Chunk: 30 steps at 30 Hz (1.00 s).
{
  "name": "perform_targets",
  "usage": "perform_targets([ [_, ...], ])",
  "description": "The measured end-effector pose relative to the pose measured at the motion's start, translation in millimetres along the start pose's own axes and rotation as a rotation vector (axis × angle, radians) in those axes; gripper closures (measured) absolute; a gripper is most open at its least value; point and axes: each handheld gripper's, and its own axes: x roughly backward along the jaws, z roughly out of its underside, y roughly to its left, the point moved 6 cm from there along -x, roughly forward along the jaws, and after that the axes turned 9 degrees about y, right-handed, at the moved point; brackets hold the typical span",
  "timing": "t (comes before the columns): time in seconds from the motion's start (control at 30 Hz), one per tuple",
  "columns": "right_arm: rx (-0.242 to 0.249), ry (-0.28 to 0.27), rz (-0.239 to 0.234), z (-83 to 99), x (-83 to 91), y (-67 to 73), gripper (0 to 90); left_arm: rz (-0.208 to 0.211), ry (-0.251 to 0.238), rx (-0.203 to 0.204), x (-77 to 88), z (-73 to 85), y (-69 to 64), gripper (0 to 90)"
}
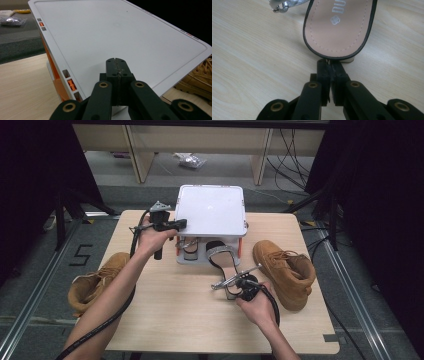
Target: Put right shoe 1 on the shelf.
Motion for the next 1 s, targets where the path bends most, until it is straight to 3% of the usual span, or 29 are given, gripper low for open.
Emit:
perform_targets([
  [0.13,-0.003,-0.013,-0.013,-4.1,-1.3,2.7,87.3,0.002,0.001,0.004,0.1,0.1,0.2,89.8],
  [0.17,0.027,-0.033,-0.009,-6.8,-3.0,1.3,87.3,0.001,0.0,0.007,0.0,0.1,0.1,89.8],
  [0.23,-0.003,-0.017,-0.017,-7.0,-2.3,4.0,87.3,0.0,0.001,0.003,0.0,0.0,0.1,89.8],
  [0.27,0.026,-0.037,-0.012,-9.5,-3.6,2.7,87.3,0.001,0.002,0.005,0.0,-0.2,0.1,89.8],
  [0.3,-0.016,-0.014,-0.012,-8.8,-2.8,5.2,87.3,0.002,0.002,0.006,0.0,-0.2,0.1,89.8],
  [0.33,-0.018,-0.018,-0.014,-9.9,-3.0,5.8,87.3,0.002,0.002,0.006,0.0,-0.1,0.2,89.8],
  [0.4,0.016,-0.043,-0.013,-13.0,-2.5,5.1,87.3,0.002,0.002,0.008,0.0,-0.1,0.2,89.8],
  [0.53,0.011,-0.043,-0.022,-16.7,-1.6,8.2,87.4,0.002,0.003,0.006,-0.1,-0.2,0.1,89.8],
  [0.57,-0.015,-0.028,-0.011,-16.7,-2.0,9.0,87.3,0.003,0.003,0.006,-0.1,-0.3,0.1,89.8],
  [0.63,0.027,-0.054,-0.02,-19.5,-3.6,8.7,87.3,0.003,0.004,0.006,-0.1,-0.3,0.2,89.8],
  [0.73,-0.014,-0.03,-0.024,-20.1,-5.7,13.2,87.4,0.009,0.002,0.007,-0.3,-0.4,0.3,89.9],
  [0.77,0.02,-0.055,-0.029,-22.8,-7.7,12.5,87.4,0.009,0.002,0.007,-0.3,-0.4,0.2,89.9],
  [0.8,-0.001,-0.039,-0.033,-22.0,-6.0,14.9,87.4,0.004,0.004,0.007,0.0,-0.3,0.2,89.8],
  [0.83,0.029,-0.064,-0.032,-24.7,-7.4,14.1,87.4,0.004,0.004,0.007,0.0,-0.3,0.2,89.8],
  [0.87,-0.01,-0.043,-0.036,-24.3,-6.8,17.4,87.5,0.004,0.004,0.007,0.0,-0.3,0.2,89.8],
  [0.9,0.018,-0.066,-0.028,-27.3,-7.8,16.1,87.5,0.008,0.002,0.007,-0.3,-0.4,0.2,89.8],
  [1.0,0.012,-0.066,-0.028,-31.1,-7.0,17.9,87.5,0.004,0.005,0.006,0.0,-0.4,0.3,89.8],
])
